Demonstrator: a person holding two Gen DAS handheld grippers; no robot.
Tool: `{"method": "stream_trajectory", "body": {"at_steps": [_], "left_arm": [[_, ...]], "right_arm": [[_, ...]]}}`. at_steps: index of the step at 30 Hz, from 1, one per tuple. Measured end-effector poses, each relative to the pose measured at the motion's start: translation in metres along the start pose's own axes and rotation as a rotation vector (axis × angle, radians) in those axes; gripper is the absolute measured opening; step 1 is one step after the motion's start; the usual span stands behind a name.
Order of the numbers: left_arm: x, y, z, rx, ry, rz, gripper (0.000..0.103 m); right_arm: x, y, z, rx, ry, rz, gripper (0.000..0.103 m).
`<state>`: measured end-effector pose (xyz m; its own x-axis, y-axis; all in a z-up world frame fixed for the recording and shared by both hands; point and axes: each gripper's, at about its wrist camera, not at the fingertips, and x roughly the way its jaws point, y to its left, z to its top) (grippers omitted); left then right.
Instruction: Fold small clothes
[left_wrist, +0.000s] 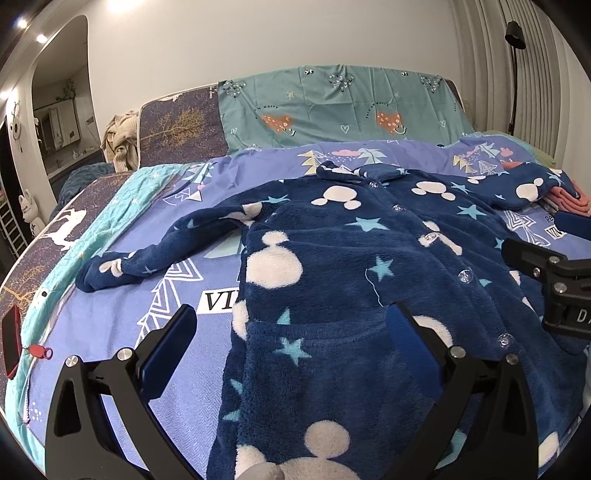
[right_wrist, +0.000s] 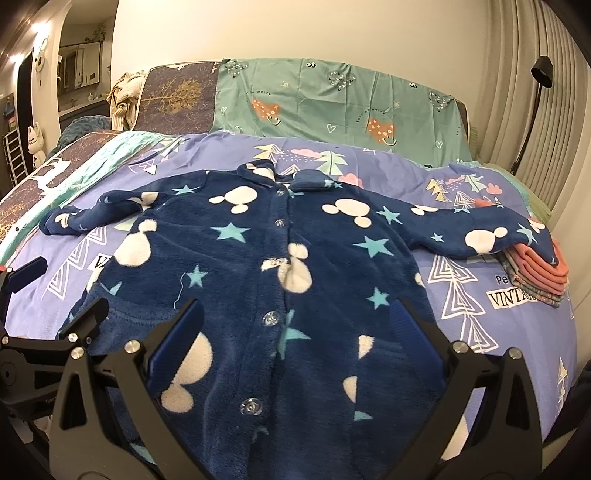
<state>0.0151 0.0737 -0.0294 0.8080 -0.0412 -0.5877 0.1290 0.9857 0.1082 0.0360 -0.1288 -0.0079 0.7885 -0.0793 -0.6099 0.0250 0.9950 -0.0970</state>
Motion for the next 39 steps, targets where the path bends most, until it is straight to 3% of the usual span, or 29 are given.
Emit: {"method": "stream_trajectory", "body": {"at_steps": [7, 29, 37, 39], "left_arm": [[0.009, 0.005, -0.004, -0.049, 0.05, -0.107, 0.102], [0.006, 0.002, -0.003, -0.023, 0.035, -0.037, 0.102], [0.019, 0.012, -0.005, -0.041, 0.083, -0.039, 0.102], [0.026, 0.016, -0.006, -0.059, 0.126, -0.047, 0.096]], "right_arm": [[0.004, 0.0, 0.0, 0.009, 0.013, -0.012, 0.101], [0.008, -0.011, -0.004, 0.03, 0.022, -0.032, 0.101], [0.011, -0.013, -0.004, 0.027, 0.025, -0.04, 0.101], [0.015, -0.015, -0.003, 0.03, 0.027, -0.046, 0.101]]}}
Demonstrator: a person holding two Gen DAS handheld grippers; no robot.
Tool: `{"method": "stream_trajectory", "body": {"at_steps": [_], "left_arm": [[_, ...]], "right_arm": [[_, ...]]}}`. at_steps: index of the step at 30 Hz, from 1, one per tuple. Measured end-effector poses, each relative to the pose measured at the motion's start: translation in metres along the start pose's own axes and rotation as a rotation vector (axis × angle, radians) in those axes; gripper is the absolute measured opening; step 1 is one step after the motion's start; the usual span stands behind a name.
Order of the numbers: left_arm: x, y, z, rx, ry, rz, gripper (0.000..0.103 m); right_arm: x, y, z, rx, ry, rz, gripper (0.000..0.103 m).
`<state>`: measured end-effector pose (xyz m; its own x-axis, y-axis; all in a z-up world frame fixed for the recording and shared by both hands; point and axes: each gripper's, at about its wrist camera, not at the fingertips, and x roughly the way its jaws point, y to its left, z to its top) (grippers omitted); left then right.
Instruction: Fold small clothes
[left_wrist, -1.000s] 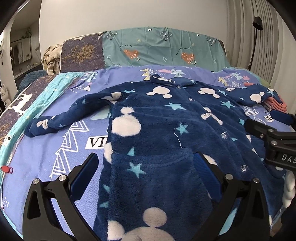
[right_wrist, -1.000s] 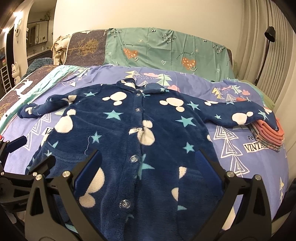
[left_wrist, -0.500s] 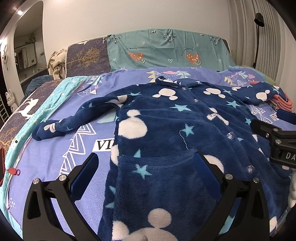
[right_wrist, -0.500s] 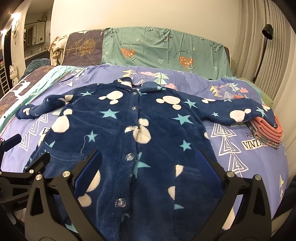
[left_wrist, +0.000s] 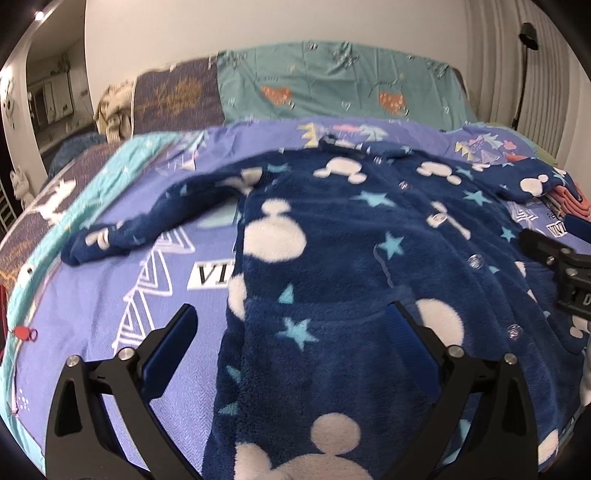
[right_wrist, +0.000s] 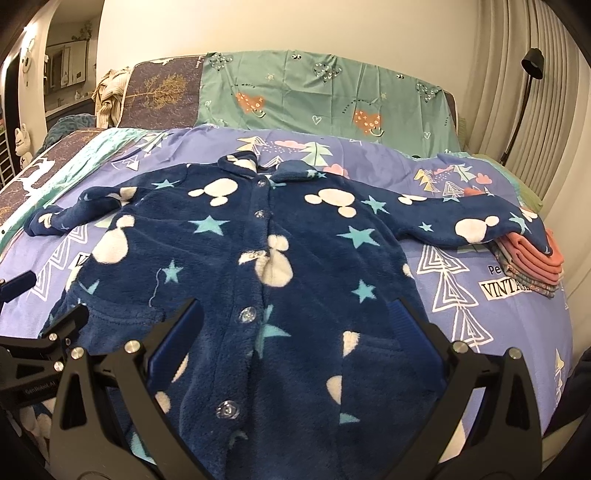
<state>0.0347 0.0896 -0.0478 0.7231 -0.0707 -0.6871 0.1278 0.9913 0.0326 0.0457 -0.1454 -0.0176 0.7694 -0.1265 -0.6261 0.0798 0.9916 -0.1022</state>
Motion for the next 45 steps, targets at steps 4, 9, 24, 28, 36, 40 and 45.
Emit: {"method": "stream_trajectory", "body": {"at_steps": [4, 9, 24, 28, 36, 40, 45], "left_arm": [[0.008, 0.011, -0.001, -0.05, 0.04, -0.021, 0.092], [0.01, 0.039, 0.011, -0.113, 0.033, -0.02, 0.088], [0.107, 0.251, 0.092, -0.659, 0.191, 0.036, 0.024], [0.147, 0.288, 0.119, -0.725, 0.242, 0.147, 0.024], [0.224, 0.317, 0.12, -0.856, 0.464, 0.269, 0.027], [0.214, 0.315, 0.135, -0.787, 0.395, 0.301, 0.0], [0.152, 0.277, 0.184, -0.664, 0.119, 0.1, 0.0]], "right_arm": [[0.005, -0.002, 0.002, 0.004, 0.006, -0.003, 0.101], [0.009, -0.002, 0.003, -0.007, 0.011, -0.012, 0.101], [0.029, -0.006, 0.009, -0.02, 0.031, -0.047, 0.101], [0.036, -0.007, 0.012, -0.029, 0.038, -0.064, 0.101], [0.051, -0.012, 0.016, -0.02, 0.06, -0.081, 0.101], [0.057, -0.017, 0.017, -0.015, 0.065, -0.08, 0.101], [0.059, -0.023, 0.02, -0.018, 0.041, -0.078, 0.101]]}}
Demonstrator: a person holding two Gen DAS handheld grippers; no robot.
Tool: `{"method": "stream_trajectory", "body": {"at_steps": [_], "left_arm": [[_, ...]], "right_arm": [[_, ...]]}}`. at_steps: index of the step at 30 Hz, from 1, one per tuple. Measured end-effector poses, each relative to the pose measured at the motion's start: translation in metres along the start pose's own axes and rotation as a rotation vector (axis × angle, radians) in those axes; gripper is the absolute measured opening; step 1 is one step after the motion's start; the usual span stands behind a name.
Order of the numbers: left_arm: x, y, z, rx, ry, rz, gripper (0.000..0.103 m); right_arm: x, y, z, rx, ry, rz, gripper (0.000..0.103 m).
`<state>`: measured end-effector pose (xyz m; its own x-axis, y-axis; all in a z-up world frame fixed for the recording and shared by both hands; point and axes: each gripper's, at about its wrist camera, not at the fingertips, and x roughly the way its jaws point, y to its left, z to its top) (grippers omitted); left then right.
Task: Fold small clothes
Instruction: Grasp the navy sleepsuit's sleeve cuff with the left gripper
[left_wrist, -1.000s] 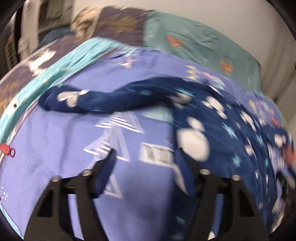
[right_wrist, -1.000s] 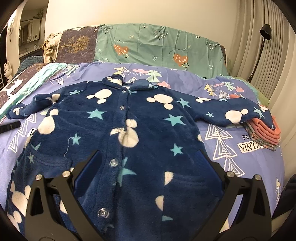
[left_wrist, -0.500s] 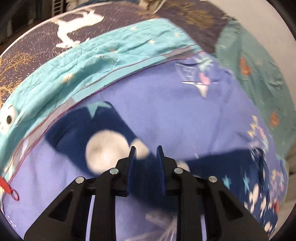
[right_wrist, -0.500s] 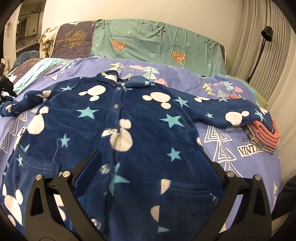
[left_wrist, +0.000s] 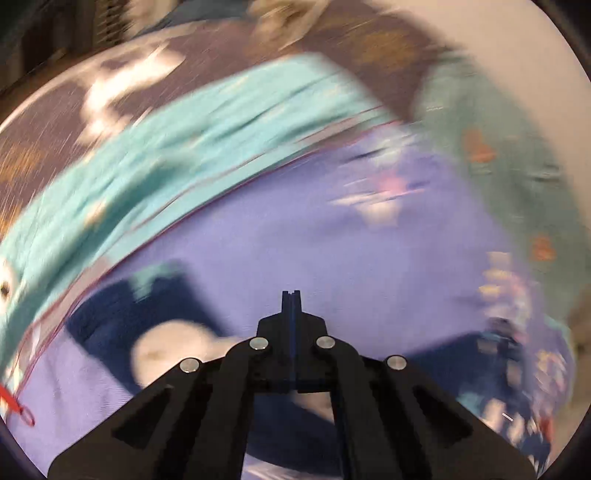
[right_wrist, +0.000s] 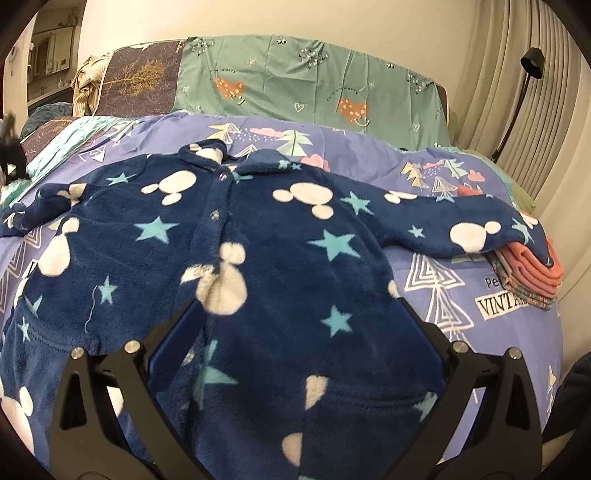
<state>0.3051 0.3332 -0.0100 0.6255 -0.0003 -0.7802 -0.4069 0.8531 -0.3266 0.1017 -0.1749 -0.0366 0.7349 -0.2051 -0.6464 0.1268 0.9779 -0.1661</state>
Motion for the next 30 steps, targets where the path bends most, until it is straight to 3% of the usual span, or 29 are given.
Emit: {"method": "stream_trajectory", "body": {"at_steps": [4, 6, 8, 9, 10, 11, 14, 18, 21, 23, 25, 29, 30], "left_arm": [[-0.078, -0.096, -0.017, 0.269, -0.159, -0.273, 0.0], [-0.1, -0.134, -0.036, 0.371, -0.183, -0.3, 0.0], [-0.102, -0.154, -0.05, 0.426, -0.183, -0.234, 0.009], [-0.091, -0.158, -0.056, 0.432, -0.168, -0.148, 0.032], [-0.076, -0.155, -0.058, 0.408, -0.142, -0.068, 0.048], [-0.066, -0.146, -0.06, 0.378, -0.118, -0.026, 0.05], [-0.004, -0.082, -0.049, 0.148, 0.033, 0.14, 0.051], [0.045, 0.006, -0.025, -0.077, 0.105, 0.379, 0.055], [0.065, 0.045, -0.017, -0.193, 0.174, 0.476, 0.063], [0.077, 0.05, -0.017, -0.193, 0.202, 0.479, 0.071], [0.093, 0.048, -0.018, -0.14, 0.22, 0.499, 0.088], [0.103, 0.036, -0.022, -0.029, 0.189, 0.575, 0.087], [0.102, 0.032, -0.022, -0.017, 0.184, 0.579, 0.075]], "right_arm": [[0.005, -0.013, 0.005, 0.048, -0.003, -0.005, 0.101], [0.004, -0.02, 0.005, 0.076, 0.0, -0.002, 0.101], [0.001, -0.027, 0.001, 0.095, 0.002, -0.001, 0.101], [0.0, -0.029, -0.001, 0.096, 0.003, -0.004, 0.101], [-0.001, -0.033, -0.004, 0.095, 0.006, -0.009, 0.101], [-0.001, -0.035, -0.006, 0.094, 0.008, -0.014, 0.101], [0.0, -0.046, -0.013, 0.109, 0.022, -0.028, 0.101], [0.005, -0.054, -0.015, 0.117, 0.035, -0.037, 0.101], [0.008, -0.053, -0.012, 0.102, 0.028, -0.038, 0.101], [0.012, -0.051, -0.01, 0.1, 0.029, -0.036, 0.101], [0.015, -0.049, -0.01, 0.106, 0.038, -0.029, 0.101], [0.02, -0.047, -0.012, 0.101, 0.053, -0.024, 0.101], [0.02, -0.047, -0.012, 0.1, 0.054, -0.023, 0.101]]}}
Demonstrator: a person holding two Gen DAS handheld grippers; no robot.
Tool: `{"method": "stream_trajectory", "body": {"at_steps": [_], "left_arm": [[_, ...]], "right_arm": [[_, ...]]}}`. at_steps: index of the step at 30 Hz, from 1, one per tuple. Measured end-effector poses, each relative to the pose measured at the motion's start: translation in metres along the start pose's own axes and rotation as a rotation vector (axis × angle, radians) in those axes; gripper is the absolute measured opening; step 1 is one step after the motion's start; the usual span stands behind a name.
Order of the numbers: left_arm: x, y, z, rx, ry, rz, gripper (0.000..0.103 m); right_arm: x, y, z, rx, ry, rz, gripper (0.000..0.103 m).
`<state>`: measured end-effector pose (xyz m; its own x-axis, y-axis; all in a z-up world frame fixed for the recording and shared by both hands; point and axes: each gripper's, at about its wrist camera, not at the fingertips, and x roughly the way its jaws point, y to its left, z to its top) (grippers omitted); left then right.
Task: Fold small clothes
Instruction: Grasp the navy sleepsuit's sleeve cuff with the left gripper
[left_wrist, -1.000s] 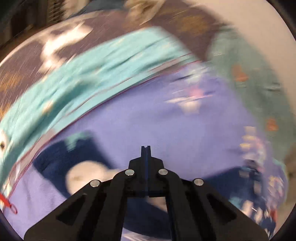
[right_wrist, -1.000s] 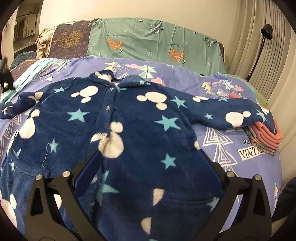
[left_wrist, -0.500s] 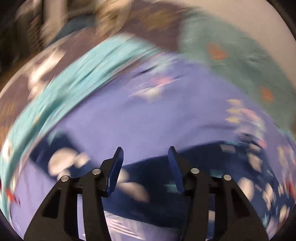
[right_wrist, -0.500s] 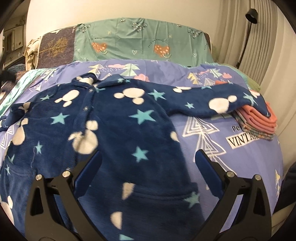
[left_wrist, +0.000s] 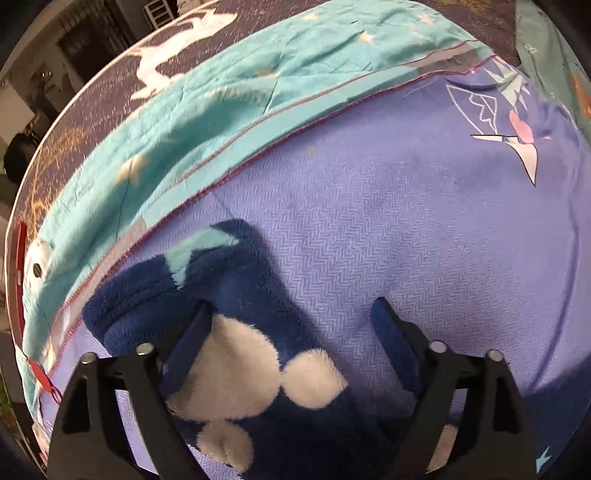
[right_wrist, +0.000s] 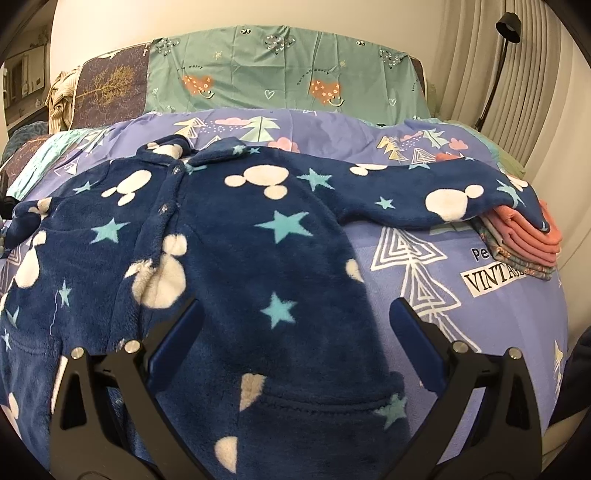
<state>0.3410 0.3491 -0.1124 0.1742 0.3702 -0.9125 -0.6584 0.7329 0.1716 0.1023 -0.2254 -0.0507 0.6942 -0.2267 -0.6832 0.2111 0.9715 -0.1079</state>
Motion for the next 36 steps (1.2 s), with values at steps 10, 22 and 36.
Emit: {"method": "stream_trajectory", "body": {"at_steps": [10, 22, 36], "left_arm": [[-0.075, 0.034, 0.004, -0.008, -0.166, -0.2, 0.003], [-0.286, -0.082, -0.089, 0.476, -0.515, -0.825, 0.003], [-0.241, -0.208, -0.284, 1.018, -0.356, -0.864, 0.017]], "right_arm": [[-0.005, -0.01, 0.0, 0.035, -0.025, 0.04, 0.101], [-0.008, -0.019, 0.0, 0.067, -0.035, 0.046, 0.101], [-0.002, -0.046, 0.015, 0.153, 0.034, 0.213, 0.094]]}}
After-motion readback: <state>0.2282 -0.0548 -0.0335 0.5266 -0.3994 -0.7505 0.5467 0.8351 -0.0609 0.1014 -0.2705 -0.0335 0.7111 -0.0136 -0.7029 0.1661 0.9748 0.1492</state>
